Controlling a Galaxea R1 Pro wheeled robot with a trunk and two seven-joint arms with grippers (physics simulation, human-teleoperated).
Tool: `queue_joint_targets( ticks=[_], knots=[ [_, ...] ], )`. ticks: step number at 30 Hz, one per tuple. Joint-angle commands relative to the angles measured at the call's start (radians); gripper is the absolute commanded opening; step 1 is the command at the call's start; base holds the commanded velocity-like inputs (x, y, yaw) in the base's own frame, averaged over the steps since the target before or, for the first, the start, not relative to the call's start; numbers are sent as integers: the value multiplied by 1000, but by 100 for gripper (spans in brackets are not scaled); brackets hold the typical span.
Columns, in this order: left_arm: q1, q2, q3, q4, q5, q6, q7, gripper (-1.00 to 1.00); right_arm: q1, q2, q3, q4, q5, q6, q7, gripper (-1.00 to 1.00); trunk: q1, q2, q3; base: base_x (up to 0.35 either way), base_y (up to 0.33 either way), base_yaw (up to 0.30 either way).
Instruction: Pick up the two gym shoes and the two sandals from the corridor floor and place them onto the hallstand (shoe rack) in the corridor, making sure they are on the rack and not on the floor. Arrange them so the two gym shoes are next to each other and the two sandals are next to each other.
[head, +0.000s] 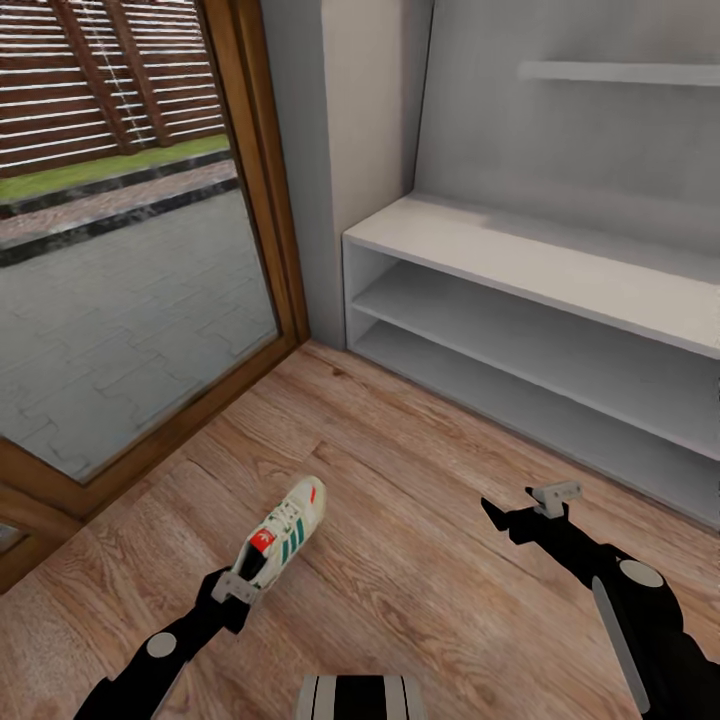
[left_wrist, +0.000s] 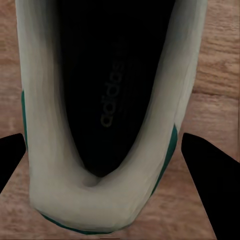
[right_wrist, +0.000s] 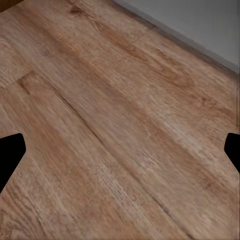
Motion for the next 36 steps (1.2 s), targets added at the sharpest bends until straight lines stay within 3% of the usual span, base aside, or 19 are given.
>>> queue_joint_targets(
  ticks=[1, 6, 12, 16, 19, 24, 29, 35, 36],
  knots=[
    [0, 0, 3, 4, -1, -5, -1, -100, 0, 0, -2, -1, 8, 6, 6, 100, -4, 7, 4, 0, 0, 0],
    [0, -2, 26, 35, 34, -11, 14, -100, 0, 1, -4, 3, 37, 3, 5, 100, -23, 42, 27, 0, 0, 0],
    [0, -7, 40, 84, 55, -19, 90, -100, 2, 2, -14, 32, 46, -4, 1, 100, -46, 84, 55, 0, 0, -36],
    [0, -8, 42, 92, 63, -20, 122, -100, 4, 3, -33, 84, 46, -53, -10, 100, -62, 112, 73, 0, 0, -61],
    [0, -11, 42, 94, 89, -21, 132, -100, 5, 2, -49, 103, 46, -114, -32, 100, -73, 133, 87, 0, 0, -73],
    [10, -18, 43, 96, 159, -21, 139, -100, 16, 2, -105, 123, 48, -176, -74, 100, -88, 161, 108, 0, 0, -86],
    [40, -18, 43, 82, 190, -22, 141, -100, 66, 9, -173, 155, 47, -214, -84, 100, -88, 161, 115, 0, 0, -93],
    [89, -17, 42, 62, 199, -66, 139, -100, 143, 13, -210, 268, 47, -391, -91, 100, -88, 161, 125, 0, 0, -95],
    [113, -17, 42, 58, 200, -104, 140, -100, 170, 14, -237, 337, 46, -484, -95, 100, -88, 161, 126, 0, 0, -95]
  ],
)
